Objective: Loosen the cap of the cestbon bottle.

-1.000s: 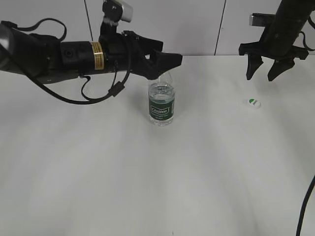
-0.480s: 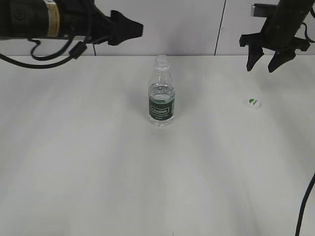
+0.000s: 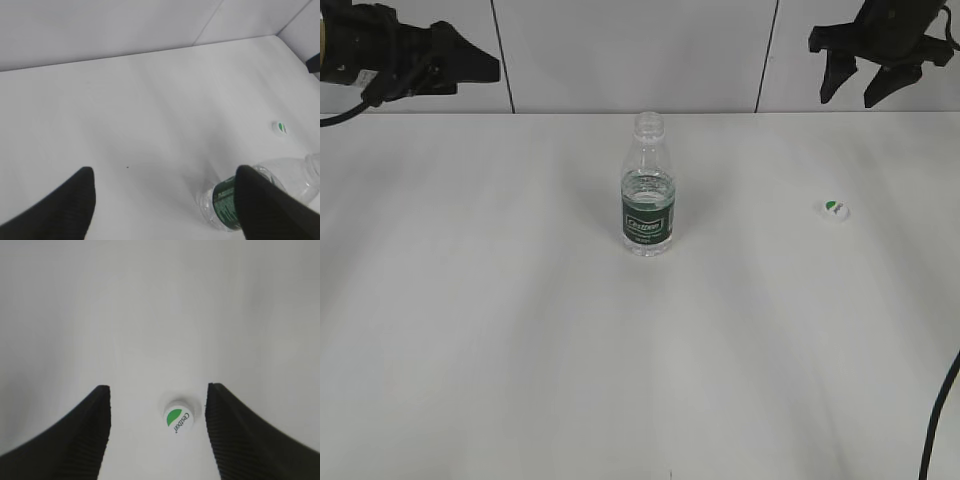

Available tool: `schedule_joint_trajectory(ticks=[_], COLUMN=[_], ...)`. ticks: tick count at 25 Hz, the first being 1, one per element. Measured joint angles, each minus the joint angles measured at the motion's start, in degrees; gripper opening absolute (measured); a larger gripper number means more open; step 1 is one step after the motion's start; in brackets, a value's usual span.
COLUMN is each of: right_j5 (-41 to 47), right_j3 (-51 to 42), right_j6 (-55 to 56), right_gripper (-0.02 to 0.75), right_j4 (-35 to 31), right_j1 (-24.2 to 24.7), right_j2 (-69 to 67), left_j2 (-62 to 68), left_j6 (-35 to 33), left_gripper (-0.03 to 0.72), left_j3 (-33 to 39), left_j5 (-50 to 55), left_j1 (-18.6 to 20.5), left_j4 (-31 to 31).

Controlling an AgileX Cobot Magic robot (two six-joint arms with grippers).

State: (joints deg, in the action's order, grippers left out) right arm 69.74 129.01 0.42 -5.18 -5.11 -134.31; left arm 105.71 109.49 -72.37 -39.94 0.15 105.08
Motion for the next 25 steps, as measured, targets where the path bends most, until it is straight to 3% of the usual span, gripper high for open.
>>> schedule_joint_trajectory(ticks=[6,15,25], right_j5=[0.05,0.1,0.1], right_j3=[0.0,-1.29,-20.49], right_j6=[0.08,-0.04,0.01], right_gripper=[0.456,0.456,0.456], right_j4=[-1.55,-1.46,4.72], right_j1=[0.0,-1.1,-6.88], right_j2=[0.67,8.78,23.76], left_j2=[0.0,0.0,0.0], left_j6=[2.18,1.65,0.02], left_gripper=[0.524,0.524,0.524], left_j3=[0.0,0.0,0.0], left_j5=[8.99,29.74,31.54], left_j1=[3.37,3.45,0.89], left_j4=[0.24,0.25,0.21])
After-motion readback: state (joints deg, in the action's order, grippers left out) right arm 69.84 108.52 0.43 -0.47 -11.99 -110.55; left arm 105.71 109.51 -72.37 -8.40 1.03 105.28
